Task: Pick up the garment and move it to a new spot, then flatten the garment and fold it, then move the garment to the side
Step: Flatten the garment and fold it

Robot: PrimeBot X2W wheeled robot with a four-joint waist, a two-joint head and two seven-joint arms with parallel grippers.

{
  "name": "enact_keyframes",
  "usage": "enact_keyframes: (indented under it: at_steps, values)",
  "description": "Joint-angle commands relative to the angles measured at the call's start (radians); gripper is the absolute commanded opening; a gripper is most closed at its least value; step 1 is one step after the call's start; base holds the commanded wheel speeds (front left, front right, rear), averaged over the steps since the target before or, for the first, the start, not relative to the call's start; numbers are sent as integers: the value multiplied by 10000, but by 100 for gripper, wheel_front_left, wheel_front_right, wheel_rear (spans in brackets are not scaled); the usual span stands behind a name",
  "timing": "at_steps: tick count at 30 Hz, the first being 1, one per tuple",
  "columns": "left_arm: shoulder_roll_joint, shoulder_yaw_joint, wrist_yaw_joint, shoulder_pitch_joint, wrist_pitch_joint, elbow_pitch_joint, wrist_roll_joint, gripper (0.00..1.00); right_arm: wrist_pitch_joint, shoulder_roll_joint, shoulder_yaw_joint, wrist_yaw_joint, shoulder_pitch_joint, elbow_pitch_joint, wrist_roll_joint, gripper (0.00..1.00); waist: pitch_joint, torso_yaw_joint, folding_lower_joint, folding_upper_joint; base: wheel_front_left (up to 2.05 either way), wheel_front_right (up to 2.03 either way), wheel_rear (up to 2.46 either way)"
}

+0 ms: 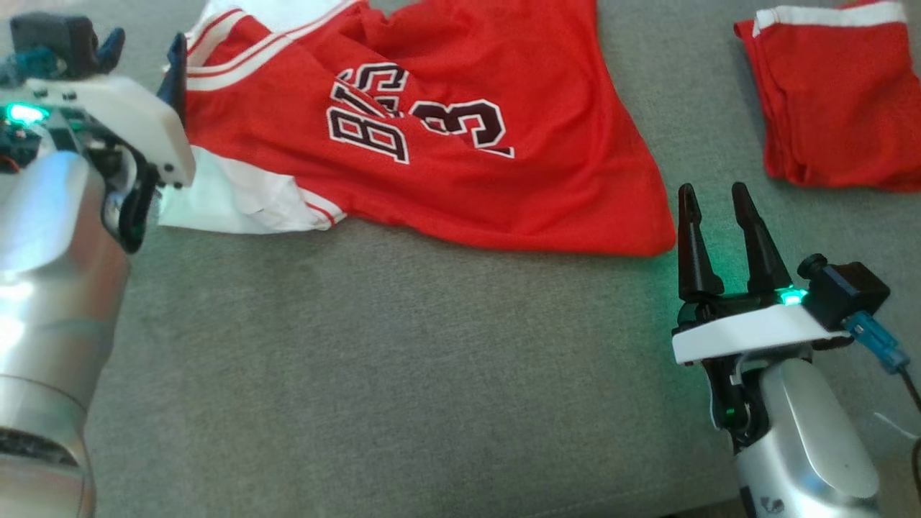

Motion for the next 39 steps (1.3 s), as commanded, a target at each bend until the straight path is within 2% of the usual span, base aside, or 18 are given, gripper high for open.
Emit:
enact_keyframes:
  at_steps: [1, 7, 15, 25, 26, 27, 29, 31, 34, 39]
  values:
    - [377, 213, -32, -193, -122, -175, 74, 100, -109, -22, 168, -7, -110, -266, -32, 100, -113, 112, 0, 0, 0, 0, 0]
    - [268, 222, -132, 418, -1038, -261, -56, 100, -109, -22, 104, -7, -32, -274, -125, 100, -637, 574, 0, 0, 0, 0, 0]
    - [-83, 485, 269, 2171, -2605, -1257, -416, 100, -109, -22, -213, -7, 393, -495, -243, 100, -1605, 1252, 0, 0, 0, 0, 0]
    - [-579, 874, 1527, 5323, -3383, -3675, -480, 100, -109, -22, -462, -7, 926, -406, -520, 100, -2547, 1800, 0, 0, 0, 0, 0]
    - [-675, 1063, 1852, 5973, -3407, -4285, -387, 100, -109, -22, -424, -7, 1007, -399, -562, 100, -2650, 1816, 0, 0, 0, 0, 0]
    - [-675, 1063, 1852, 5973, -3407, -4285, -387, 100, -109, -22, -424, -7, 1007, -399, -562, 100, -2650, 1816, 0, 0, 0, 0, 0]
    - [-791, 1313, 2323, 6904, -3415, -5306, 168, 100, -109, -22, -383, -7, 1115, -410, -548, 100, -2748, 1805, 0, 0, 0, 0, 0]
    - [-901, 1450, 2481, 7452, -3416, -5770, 473, 100, -109, -22, -352, -7, 1167, -427, -510, 100, -2769, 1780, 0, 0, 0, 0, 0]
    - [-1133, 1805, 2546, 8057, -3417, -6261, 686, 100, -109, -22, -230, -7, 1212, -416, -467, 100, -2810, 1729, 0, 0, 0, 0, 0]
    - [-1441, 2270, 2359, 8649, -3418, -6723, 1086, 100, -109, -22, -110, -7, 1201, -424, -450, 100, -2825, 1652, 0, 0, 0, 0, 0]
